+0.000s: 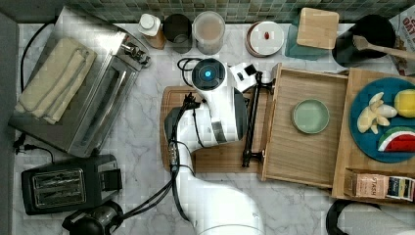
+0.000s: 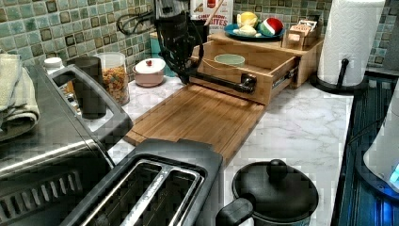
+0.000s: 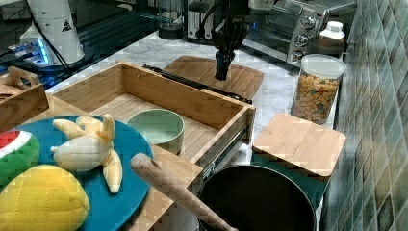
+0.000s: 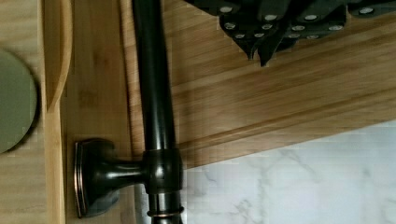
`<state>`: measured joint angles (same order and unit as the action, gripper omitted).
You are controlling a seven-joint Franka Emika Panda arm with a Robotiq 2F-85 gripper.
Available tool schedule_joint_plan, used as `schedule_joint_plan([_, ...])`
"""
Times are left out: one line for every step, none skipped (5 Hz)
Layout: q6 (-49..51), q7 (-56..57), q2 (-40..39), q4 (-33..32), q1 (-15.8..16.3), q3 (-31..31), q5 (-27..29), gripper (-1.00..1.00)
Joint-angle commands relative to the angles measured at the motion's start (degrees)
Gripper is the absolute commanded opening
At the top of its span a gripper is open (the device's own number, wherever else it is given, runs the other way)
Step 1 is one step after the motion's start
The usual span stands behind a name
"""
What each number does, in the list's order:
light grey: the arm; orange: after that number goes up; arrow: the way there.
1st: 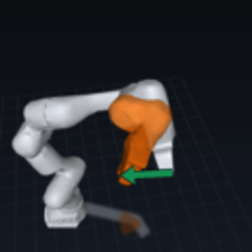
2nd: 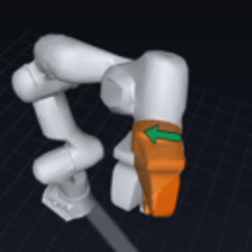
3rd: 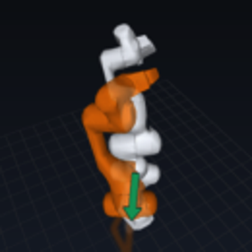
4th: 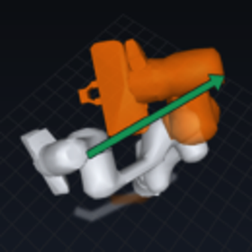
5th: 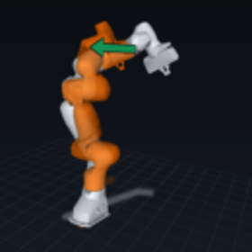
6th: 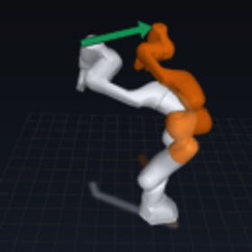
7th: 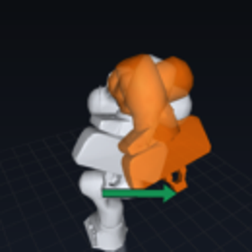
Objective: Close the drawer.
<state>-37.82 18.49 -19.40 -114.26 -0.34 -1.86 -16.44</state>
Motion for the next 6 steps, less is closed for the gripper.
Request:
schedule_joint_plan([-1.2,6.56,0.67,-0.55,-1.68,0.09,-2.23,-1.0])
schedule_joint_plan([-7.62,7.57,3.09,-5.13,-3.28,0.52,-3.37,-1.0])
schedule_joint_plan([-5.74,10.07,3.07,-4.39,-4.28,0.99,-2.52,-1.0])
schedule_joint_plan([-5.95,13.65,2.82,-4.26,-5.71,1.97,-1.42,-1.0])
schedule_joint_plan([-6.54,16.65,2.69,-4.3,-7.99,2.51,0.11,-1.0])
schedule_joint_plan([-6.14,20.59,1.24,-3.43,-10.86,2.67,3.39,-1.0])
